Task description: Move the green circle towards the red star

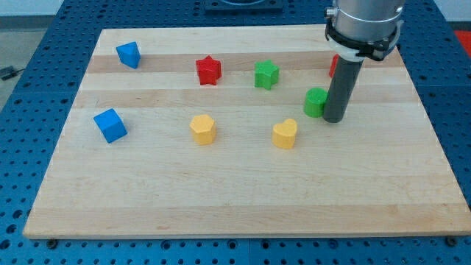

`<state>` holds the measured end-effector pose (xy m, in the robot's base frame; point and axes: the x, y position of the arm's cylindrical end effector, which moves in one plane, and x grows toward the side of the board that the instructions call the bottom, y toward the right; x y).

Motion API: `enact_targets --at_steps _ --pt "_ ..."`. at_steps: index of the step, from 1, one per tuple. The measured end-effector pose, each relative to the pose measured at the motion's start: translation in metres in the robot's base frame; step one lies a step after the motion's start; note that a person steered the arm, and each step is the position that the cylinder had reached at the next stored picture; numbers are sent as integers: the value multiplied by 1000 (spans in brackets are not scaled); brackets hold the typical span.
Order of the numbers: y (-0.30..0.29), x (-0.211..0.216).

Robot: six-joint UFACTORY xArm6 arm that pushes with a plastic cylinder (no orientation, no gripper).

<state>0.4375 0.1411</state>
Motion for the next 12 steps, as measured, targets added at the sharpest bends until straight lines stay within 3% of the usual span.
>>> enact_targets --at_steps 1,2,5,9,12 --pt "29 7" --pt "42 -12" --pt "-80 -28" --pt "-129 -50" --pt "-260 -77"
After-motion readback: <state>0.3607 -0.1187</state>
